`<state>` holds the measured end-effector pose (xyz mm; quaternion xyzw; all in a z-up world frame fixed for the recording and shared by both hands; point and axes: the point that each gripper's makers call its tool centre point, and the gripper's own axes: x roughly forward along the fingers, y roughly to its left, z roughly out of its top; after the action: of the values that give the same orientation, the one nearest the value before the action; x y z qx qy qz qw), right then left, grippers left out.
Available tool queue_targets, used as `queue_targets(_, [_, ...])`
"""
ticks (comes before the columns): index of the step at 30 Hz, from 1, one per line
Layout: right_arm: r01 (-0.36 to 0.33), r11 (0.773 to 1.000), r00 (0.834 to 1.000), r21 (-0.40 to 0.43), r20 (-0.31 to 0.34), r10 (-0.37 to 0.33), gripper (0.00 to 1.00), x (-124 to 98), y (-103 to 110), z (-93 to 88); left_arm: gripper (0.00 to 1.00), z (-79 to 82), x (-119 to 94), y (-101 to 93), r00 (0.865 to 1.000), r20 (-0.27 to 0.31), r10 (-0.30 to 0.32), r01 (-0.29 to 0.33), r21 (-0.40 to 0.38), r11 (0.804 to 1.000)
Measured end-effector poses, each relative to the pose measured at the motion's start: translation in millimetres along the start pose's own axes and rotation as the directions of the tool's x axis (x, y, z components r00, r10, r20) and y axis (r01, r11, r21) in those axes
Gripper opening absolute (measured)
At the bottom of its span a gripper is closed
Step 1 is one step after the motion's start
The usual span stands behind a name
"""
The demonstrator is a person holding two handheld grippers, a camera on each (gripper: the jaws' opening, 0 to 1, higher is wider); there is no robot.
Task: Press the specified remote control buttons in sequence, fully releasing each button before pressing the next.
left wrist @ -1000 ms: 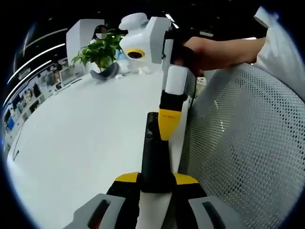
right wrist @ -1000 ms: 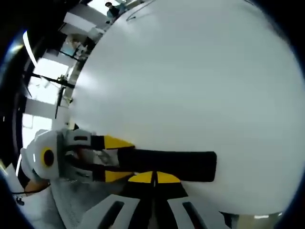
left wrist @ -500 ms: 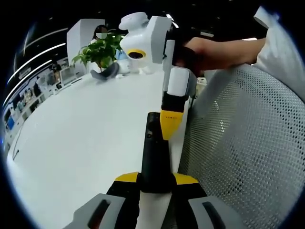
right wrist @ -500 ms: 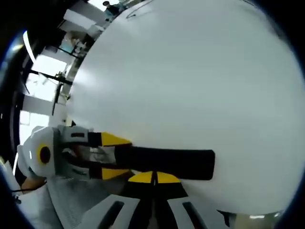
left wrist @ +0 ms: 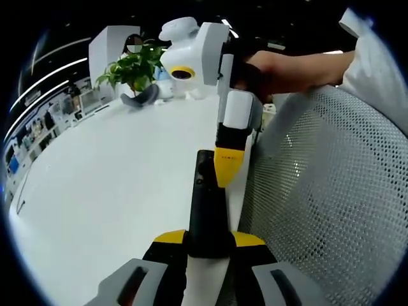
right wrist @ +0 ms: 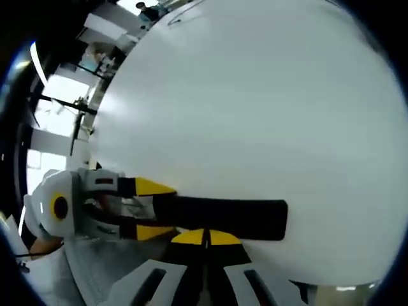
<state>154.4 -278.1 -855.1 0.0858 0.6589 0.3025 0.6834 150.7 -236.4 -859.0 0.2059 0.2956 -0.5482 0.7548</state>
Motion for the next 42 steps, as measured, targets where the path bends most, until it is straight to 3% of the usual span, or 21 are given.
queue_targets(3, [-0.021, 0.999, 1.0, 0.036, 0.0, 0.021, 0.0, -1, -1, 0.8, 0.25, 0.2, 0, -0.1, 1.0, 0.0, 0.001, -0.001, 0.001, 1.0])
queue_targets(7, [-0.115, 0.992, 0.99, 0.053, 0.093, 0.109, 0.0, -7, 11, 15.6, 0.25, 0.1, 0, 0.1, 1.0, 0.0, 0.001, -0.001, 0.003, 1.0])
queue_targets(9, [-0.119, 0.991, 0.989, 0.058, 0.091, 0.113, 0.0, -7, 11, 14.9, 0.25, 0.2, 0, 0.1, 1.0, -0.001, 0.001, -0.001, 0.004, 1.0])
queue_targets(18, [-0.099, 0.995, 0.992, 0.002, 0.079, 0.098, 0.0, 0, 15, 15.0, 0.25, 0.1, 0, -0.2, 1.0, -0.005, -0.001, 0.001, 0.007, 1.0])
queue_targets(42, [-0.068, 0.998, 0.994, -0.017, 0.088, 0.069, 0.0, 5, 10, 16.6, 0.25, 0.8, 1, -0.7, 1.0, -0.006, 0.002, -0.002, 0.014, 1.0])
